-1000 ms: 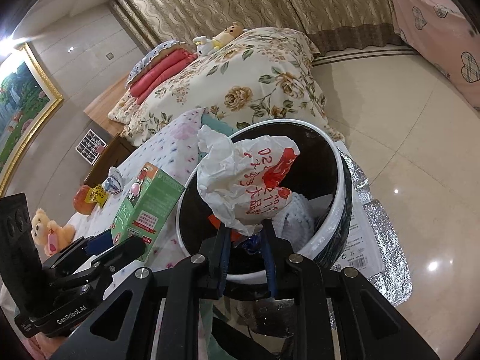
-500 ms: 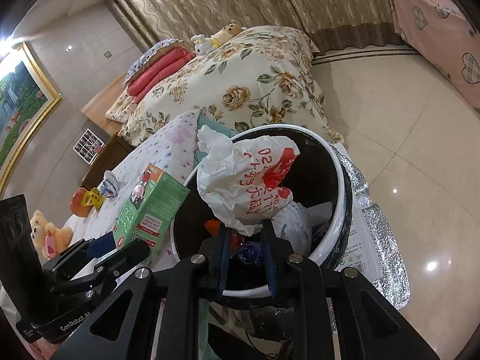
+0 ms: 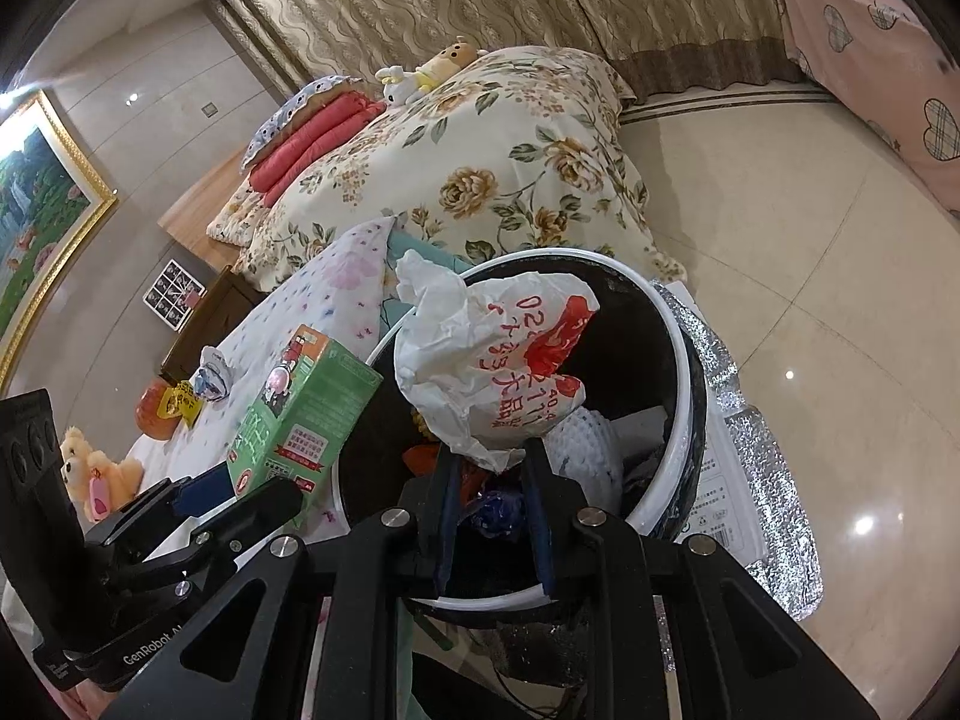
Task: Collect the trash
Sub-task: 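Carry the green milk carton and white plastic bag over the trash bin with both tools, then open both tools to drop the carton and plastic bag into the bin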
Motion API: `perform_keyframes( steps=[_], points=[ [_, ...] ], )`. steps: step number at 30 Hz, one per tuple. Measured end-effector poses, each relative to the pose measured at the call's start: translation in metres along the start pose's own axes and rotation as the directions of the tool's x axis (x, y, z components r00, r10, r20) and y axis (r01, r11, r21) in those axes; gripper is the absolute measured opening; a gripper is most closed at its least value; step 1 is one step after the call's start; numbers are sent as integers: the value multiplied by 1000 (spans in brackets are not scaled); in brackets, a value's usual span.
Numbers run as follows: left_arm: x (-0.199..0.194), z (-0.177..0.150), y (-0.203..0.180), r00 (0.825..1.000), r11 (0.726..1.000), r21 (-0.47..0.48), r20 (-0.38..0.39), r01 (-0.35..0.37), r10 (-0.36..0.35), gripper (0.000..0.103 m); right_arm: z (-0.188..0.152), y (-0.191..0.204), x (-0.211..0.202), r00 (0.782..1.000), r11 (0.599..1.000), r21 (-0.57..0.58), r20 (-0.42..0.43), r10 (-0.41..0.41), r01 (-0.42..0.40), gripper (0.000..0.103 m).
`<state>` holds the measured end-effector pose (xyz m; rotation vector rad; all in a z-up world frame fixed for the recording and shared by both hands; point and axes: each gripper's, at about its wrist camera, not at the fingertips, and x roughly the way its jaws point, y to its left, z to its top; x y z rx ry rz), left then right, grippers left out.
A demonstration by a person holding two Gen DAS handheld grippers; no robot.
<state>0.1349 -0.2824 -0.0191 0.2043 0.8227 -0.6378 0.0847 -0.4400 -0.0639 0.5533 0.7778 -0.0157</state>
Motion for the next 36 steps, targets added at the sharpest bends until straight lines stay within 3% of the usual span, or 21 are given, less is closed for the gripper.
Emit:
perform_keyframes(
  steps=[17,23,25,27,32,36],
  points=[
    [5,6,-2,1000,1000,-4,-3,4,-4,50,5,-4,7,1000,1000,17,-19,-13,14,21],
    [6,8,-2,1000,1000,-1,-10,17,-17,51,7,-8,6,1000,999,36,-17,-14,15,25],
    [4,8,-2,1000,1000,-4,-8,14,-14,54,7,-9,5,1000,999,40,-13,-18,19,34],
    [1,6,1,1000,1000,-13,0,11,-11,64,7,-8,2,1000,999,43,-5,-18,18,41],
    [-10,1,11,1000,999,-43,20,-2,3,66,8,-3,-6,1000,999,43,16,-11,10,48],
    [-21,-10,32,999,995,-95,31,-20,23,67,9,8,-10,999,1000,24,38,-4,3,66]
  ],
)
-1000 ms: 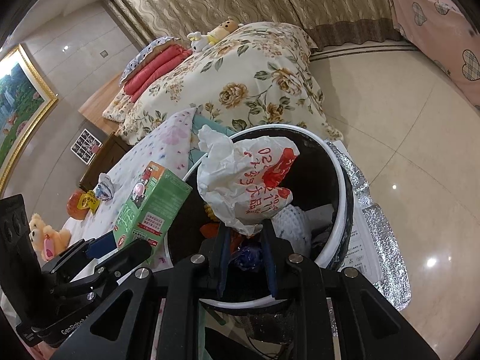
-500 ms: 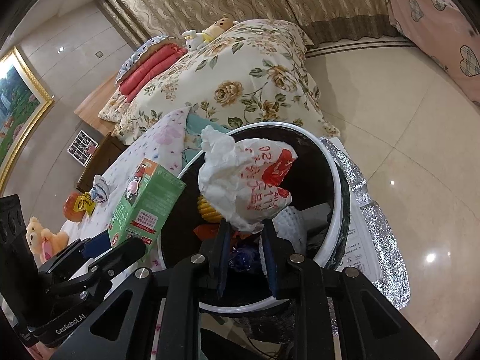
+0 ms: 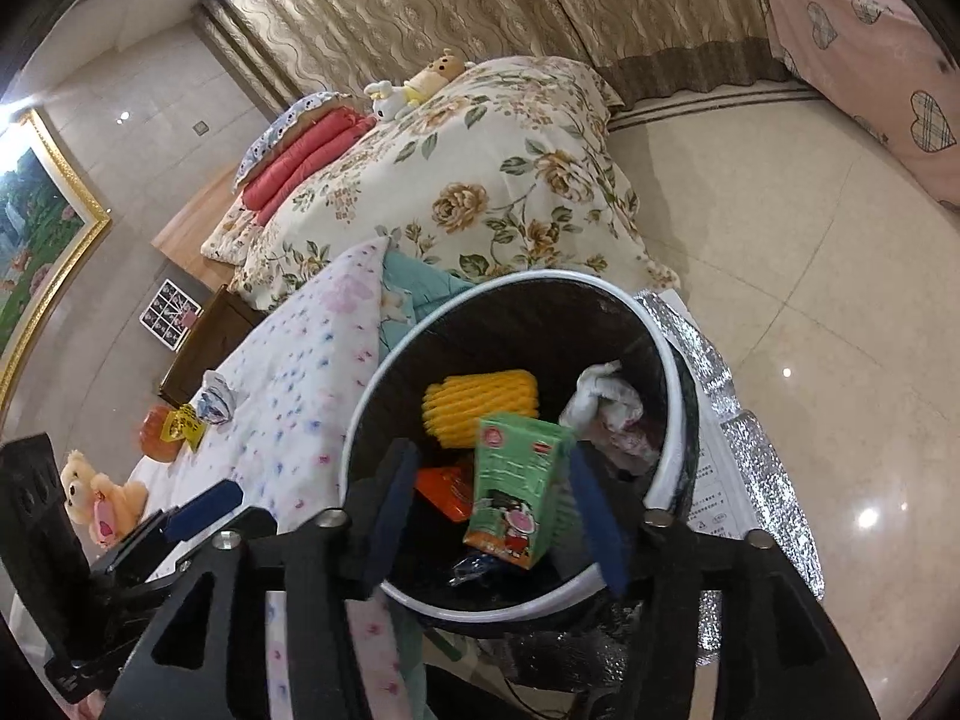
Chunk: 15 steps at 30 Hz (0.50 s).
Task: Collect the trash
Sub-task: 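Open both tools to drop the carton and plastic bag into the bin, then move both open tools back over the bed toward the remaining wrappers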
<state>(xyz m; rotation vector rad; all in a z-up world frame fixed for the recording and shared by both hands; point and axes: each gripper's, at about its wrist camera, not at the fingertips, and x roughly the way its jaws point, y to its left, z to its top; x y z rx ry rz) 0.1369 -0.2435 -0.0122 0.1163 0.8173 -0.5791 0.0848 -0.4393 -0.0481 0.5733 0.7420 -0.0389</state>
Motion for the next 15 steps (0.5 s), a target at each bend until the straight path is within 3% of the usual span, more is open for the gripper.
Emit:
perform_keyframes(
  steps=[4,15],
  points=[
    [-9,-10,27,1000,997,-71,3,-19,19,68,-2,16,1,1000,999,-16,-4,31,-31,80],
    [-40,-36,103,994,968,-226,16,-106,112,69,-18,81,25,994,988,-118,-54,97,-103,84]
  ],
)
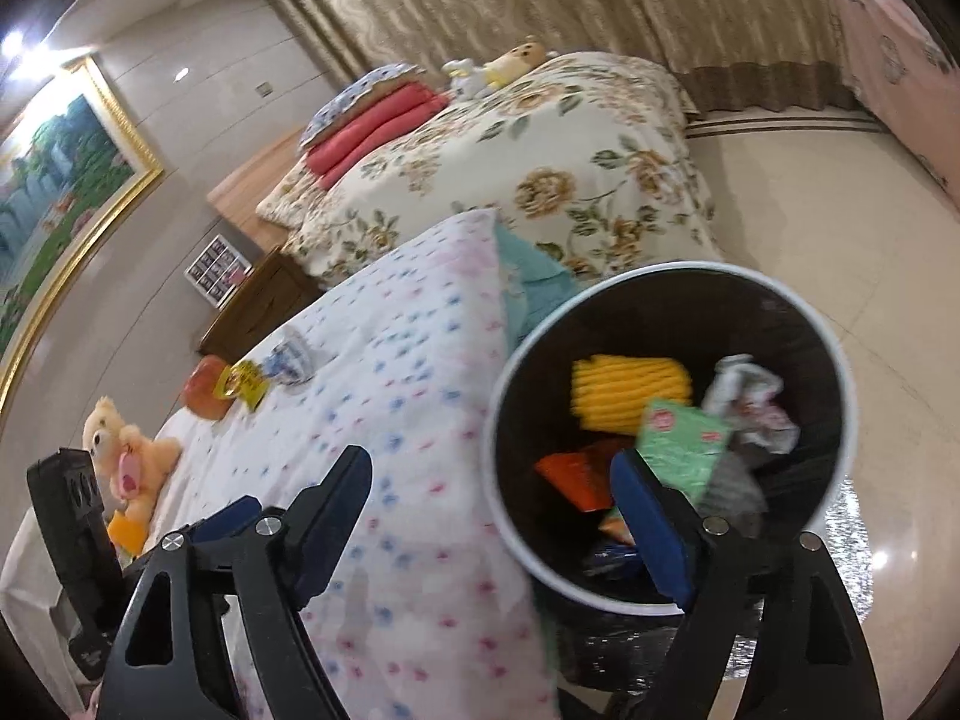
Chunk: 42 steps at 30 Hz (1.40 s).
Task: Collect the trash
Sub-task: 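Move both open tools back over the bed toward the remaining wrappers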
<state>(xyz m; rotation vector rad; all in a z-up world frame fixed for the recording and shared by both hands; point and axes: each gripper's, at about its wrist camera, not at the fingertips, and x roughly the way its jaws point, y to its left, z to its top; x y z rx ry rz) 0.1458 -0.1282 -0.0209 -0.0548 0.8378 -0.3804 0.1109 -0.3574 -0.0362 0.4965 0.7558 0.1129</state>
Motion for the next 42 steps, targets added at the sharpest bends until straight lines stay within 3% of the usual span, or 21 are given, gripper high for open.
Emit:
perform_keyframes(
  steps=[7,19,42],
  points=[
    [-9,-2,48,998,995,-86,13,-57,59,71,-5,34,21,999,999,-46,-36,26,-27,86],
    [-13,4,107,988,978,-150,21,-146,151,72,-4,87,60,995,988,-134,-77,66,-76,90],
    [32,62,166,977,960,-189,10,-207,213,72,28,138,149,987,967,-224,-125,100,-126,90]
  ],
)
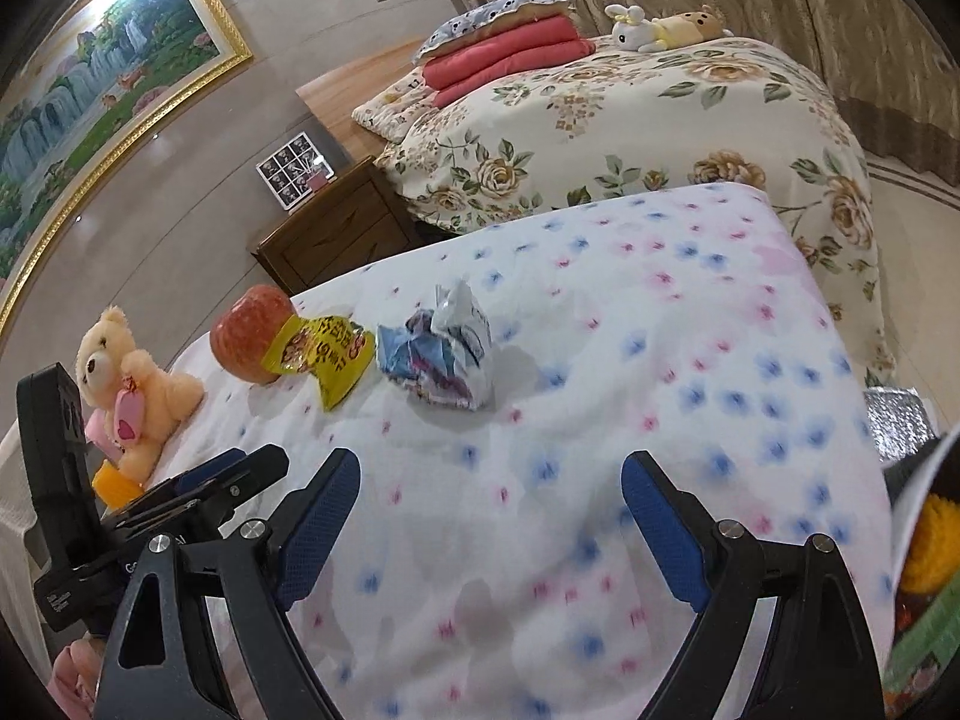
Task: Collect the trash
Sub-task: 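Move both open tools back over the bed toward the remaining wrappers, then grasp the yellow snack bag with the left tool while the right tool grasps the blue-white wrapper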
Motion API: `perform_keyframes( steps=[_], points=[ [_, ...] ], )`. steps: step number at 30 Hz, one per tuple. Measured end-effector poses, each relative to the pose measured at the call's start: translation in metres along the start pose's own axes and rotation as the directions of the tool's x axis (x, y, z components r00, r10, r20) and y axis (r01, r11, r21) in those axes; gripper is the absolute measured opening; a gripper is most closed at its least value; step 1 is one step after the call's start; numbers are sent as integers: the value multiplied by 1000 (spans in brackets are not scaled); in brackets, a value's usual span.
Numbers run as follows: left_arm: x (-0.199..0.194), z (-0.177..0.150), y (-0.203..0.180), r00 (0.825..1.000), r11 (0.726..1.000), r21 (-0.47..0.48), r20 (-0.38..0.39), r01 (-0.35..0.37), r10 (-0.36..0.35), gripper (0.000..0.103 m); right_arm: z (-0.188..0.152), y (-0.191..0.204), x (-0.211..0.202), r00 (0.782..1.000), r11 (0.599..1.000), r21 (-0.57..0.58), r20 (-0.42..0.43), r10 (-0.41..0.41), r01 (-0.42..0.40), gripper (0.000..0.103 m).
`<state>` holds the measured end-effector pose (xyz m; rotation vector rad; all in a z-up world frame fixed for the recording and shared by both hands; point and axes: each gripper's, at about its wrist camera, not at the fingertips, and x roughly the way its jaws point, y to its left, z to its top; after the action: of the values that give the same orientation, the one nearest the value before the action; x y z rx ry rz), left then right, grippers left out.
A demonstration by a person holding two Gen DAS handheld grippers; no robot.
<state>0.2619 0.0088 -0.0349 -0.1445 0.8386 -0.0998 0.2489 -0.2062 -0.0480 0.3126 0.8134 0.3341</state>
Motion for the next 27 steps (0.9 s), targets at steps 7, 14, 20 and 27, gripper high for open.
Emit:
perform_keyframes(
  steps=[7,14,20,27],
  points=[
    [25,18,-1,1000,1000,-8,-16,-3,3,72,15,6,21,1000,1000,-23,-6,5,-5,89],
    [38,30,-2,1000,1000,-7,-18,-4,3,67,27,7,40,1000,1000,-27,-31,2,-3,70],
    [48,34,-3,998,999,-1,-48,32,-32,17,32,11,49,999,999,-39,-40,-4,2,40],
    [32,27,-9,999,999,27,-4,40,-39,14,23,18,36,999,998,-58,-34,6,-8,16]
  ],
)
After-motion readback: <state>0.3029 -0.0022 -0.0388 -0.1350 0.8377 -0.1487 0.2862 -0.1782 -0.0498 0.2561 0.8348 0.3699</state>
